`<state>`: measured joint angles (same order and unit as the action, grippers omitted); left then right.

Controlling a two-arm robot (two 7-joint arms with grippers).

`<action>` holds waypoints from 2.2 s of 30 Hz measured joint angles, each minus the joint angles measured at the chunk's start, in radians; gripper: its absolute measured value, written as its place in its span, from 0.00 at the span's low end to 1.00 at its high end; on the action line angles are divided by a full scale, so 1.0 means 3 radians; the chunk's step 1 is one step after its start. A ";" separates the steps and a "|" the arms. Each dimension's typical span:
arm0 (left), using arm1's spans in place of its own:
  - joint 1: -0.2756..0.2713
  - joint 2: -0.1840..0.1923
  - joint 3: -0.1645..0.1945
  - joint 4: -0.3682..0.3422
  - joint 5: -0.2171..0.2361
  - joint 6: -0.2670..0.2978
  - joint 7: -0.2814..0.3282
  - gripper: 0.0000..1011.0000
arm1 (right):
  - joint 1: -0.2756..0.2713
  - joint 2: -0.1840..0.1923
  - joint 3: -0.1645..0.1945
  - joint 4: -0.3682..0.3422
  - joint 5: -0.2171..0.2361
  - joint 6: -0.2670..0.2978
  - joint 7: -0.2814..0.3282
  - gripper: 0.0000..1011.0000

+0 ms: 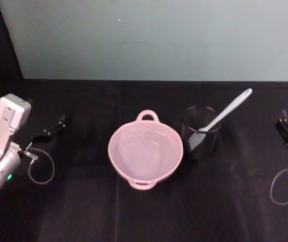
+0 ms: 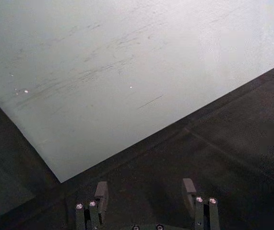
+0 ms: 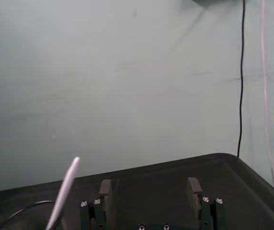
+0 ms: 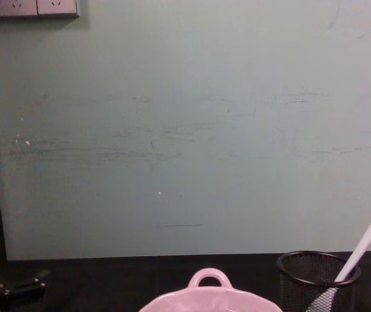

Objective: Use the one hand to pick up the spoon and stir the clear water in the bowl.

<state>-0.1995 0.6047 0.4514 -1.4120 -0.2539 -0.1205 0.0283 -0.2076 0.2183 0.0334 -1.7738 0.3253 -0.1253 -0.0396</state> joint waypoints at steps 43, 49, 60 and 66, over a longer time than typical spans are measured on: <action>0.0000 0.0000 0.0000 0.0000 0.0000 0.0000 0.0000 1.00 | 0.0330 -0.0147 0.0050 0.0746 -0.0056 -0.0376 0.0240 0.99; 0.0000 0.0000 0.0000 0.0000 0.0000 0.0000 0.0000 1.00 | 0.0327 -0.0146 0.0049 0.0744 -0.0054 -0.0373 0.0240 0.99; 0.0000 0.0000 0.0000 0.0000 0.0000 0.0000 0.0000 1.00 | 0.0326 -0.0144 0.0049 0.0741 -0.0052 -0.0370 0.0240 0.99; 0.0000 0.0000 0.0000 0.0000 0.0000 0.0000 0.0000 1.00 | 0.0326 -0.0144 0.0049 0.0740 -0.0050 -0.0368 0.0240 0.99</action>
<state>-0.1995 0.6047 0.4514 -1.4120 -0.2539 -0.1205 0.0283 -0.1097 0.1752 0.0481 -1.5517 0.3102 -0.2358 0.0325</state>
